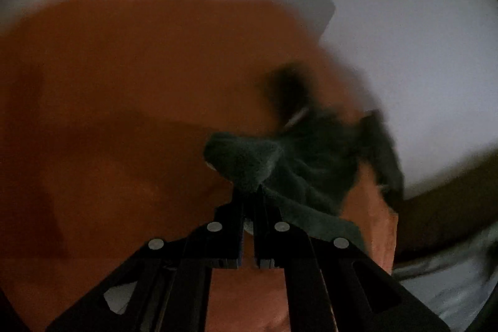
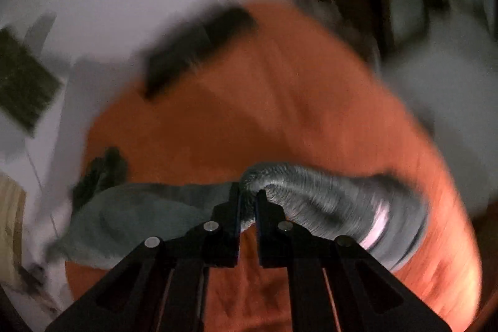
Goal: Fold clothes
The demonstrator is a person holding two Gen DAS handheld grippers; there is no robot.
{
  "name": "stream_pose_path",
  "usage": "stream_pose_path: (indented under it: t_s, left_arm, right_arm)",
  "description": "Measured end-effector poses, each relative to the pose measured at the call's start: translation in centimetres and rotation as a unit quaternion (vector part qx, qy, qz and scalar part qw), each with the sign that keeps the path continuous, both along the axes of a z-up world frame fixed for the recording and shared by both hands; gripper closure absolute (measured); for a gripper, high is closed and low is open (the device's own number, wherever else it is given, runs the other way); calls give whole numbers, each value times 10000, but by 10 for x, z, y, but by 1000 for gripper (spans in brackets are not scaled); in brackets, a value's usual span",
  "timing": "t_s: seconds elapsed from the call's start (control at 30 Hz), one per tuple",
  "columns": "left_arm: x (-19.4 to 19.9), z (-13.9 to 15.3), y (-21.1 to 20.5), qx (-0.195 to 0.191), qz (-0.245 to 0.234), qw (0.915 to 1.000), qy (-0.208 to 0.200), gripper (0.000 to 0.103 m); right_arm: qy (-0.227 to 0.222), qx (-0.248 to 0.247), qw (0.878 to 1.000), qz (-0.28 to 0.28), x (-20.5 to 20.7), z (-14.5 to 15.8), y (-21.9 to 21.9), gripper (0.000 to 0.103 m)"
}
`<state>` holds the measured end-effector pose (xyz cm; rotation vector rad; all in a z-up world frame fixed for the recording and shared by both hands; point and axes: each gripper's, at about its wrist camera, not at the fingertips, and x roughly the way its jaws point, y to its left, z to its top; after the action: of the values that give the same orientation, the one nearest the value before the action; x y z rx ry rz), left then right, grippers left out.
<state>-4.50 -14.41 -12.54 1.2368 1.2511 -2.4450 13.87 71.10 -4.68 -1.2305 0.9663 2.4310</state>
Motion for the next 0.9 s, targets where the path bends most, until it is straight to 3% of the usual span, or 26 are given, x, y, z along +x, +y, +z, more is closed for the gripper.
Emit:
stream_pose_path:
  t_s: [0.03,0.1,0.17,0.27,0.37,0.43,0.5,0.6,0.67,0.77,0.87,0.9]
  left_arm:
    - [13,-35,-7,83,117,9994,-307,98]
    - [14,-61,-13,144,72,9989,-439,98]
    - [8,-63,-17,143,-96,9993,-333,98]
    - [24,-45,-13,-92,-376,9993,4,98]
    - [27,-7,-18,-307,-615,9972,285,98]
    - [36,12,-26,-317,-500,9966,567,98]
    - [48,26,-45,-270,-197,9959,835,98]
    - [61,38,-82,-211,286,9940,1039,98]
    - [60,29,-94,-291,293,9966,714,98]
    - [56,6,-100,-94,99,9998,172,96]
    - [52,-17,-91,318,-87,9994,-60,72]
    - [50,-23,-88,387,-74,9991,-147,56]
  right_arm:
    - [-152,-47,9999,25,1,-20,-2,96]
    - [-444,-130,9989,79,3,-59,-6,96]
    - [-453,-152,9988,93,-1,-60,-11,96]
    - [-311,-243,9992,-61,-14,-64,13,95]
    - [-303,-411,9981,-351,-7,-67,26,95]
    - [-112,-439,9973,-575,11,-58,29,95]
    - [442,-400,9962,-638,36,-31,27,95]
    - [697,-93,9964,-477,65,-11,11,95]
    - [693,-38,9971,-314,80,-12,-4,89]
    - [46,-659,9977,165,87,-58,-17,82]
    - [-167,-823,9965,-36,111,-83,-17,82]
    - [-100,-899,9957,-187,121,-85,-14,82]
